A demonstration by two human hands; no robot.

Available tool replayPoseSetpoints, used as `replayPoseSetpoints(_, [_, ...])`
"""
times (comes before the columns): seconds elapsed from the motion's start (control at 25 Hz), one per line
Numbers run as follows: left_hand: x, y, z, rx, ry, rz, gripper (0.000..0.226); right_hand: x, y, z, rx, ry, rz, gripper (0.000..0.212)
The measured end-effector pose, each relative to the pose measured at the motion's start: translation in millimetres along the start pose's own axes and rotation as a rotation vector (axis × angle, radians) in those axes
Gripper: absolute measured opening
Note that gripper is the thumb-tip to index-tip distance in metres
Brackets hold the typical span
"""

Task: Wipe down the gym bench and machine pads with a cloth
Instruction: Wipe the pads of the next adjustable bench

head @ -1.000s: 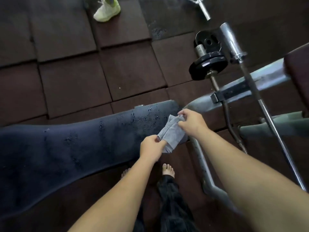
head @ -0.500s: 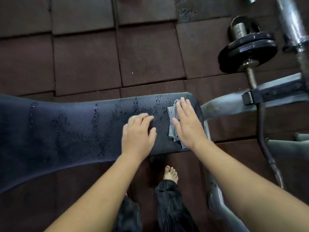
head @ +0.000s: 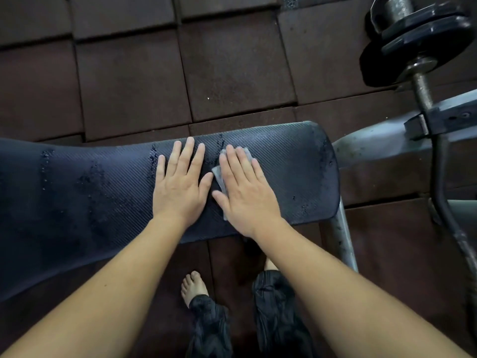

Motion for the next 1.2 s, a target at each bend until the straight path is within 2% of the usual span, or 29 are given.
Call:
replayPoseSetpoints(0.08, [1.0,-0.1,0.0,-0.003,-0.006,-0.005,0.068,-49.7,-18.9,-1.2,-0.017,0.011,0.043,0.077])
replayPoseSetpoints(0.2, [1.3,-0.2,1.7,-0.006,0.004,0.0,0.069,-166.6,-13.9,-19.4,-0.067,0.057,0.375,0.076])
replayPoseSetpoints(0.28, [0.6,-0.5,2.3,-0.01,0.016,-0.003,0.069,-200.9,12.7,-29.5,-0.091,0.111,0.532,0.074])
replayPoseSetpoints(0.32, [-0.1,-0.1,2.4,-0.012,0.019,-0.002,0.069,-195.8,26.9,-32.8,-0.103,0.14,0.561,0.074])
replayPoseSetpoints(0.4, [0.1,0.2,2.0,-0.016,0.015,-0.002,0.069,-168.4,34.8,-33.2,-0.11,0.137,0.513,0.075])
replayPoseSetpoints(0.52, [1.0,0.1,-1.4,-0.028,0.001,0.004,0.069,-137.6,-26.5,-17.6,-0.066,0.047,0.303,0.075])
replayPoseSetpoints(0.56, [0.7,0.7,-1.6,-0.03,-0.001,0.006,0.069,-144.4,-54.1,-11.5,-0.053,0.06,0.301,0.075])
replayPoseSetpoints(0.64, [0.0,1.1,-1.0,-0.036,0.009,0.006,0.069,-179.3,-72.0,-9.2,-0.063,0.144,0.416,0.077])
replayPoseSetpoints(0.76, [-0.8,-0.5,-0.5,-0.04,0.028,0.003,0.069,-204.4,-2.7,-25.3,-0.092,0.284,0.514,0.078])
replayPoseSetpoints(0.88, [-1.0,-0.1,1.0,-0.029,0.032,0.004,0.069,-170.6,46.3,-38.9,-0.09,0.145,0.462,0.075])
replayPoseSetpoints(1.0, [0.7,-0.3,-0.3,-0.016,0.024,-0.003,0.069,-104.8,-14.4,-15.3,-0.041,-0.023,0.161,0.074])
replayPoseSetpoints(1.08, [0.2,0.7,-0.1,-0.006,0.019,0.0,0.069,-104.4,-56.1,-3.1,-0.013,-0.07,0.04,0.074])
replayPoseSetpoints(1.12, [0.2,0.4,0.2,-0.004,0.015,-0.001,0.069,-119.3,-55.5,-3.7,-0.015,-0.065,0.058,0.075])
replayPoseSetpoints(1.2, [0.1,0.5,0.2,-0.009,0.016,-0.006,0.069,-146.1,-26.0,-14.9,-0.018,-0.04,0.204,0.078])
Point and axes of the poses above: each hand's wrist, its own y-axis towards the middle knuckle, its own z-axis out of the palm, x = y × z, the point moved 9 cm from there along y, towards the middle knuckle, and after that the axes turned 5 degrees about z, right-handed, at the moved point
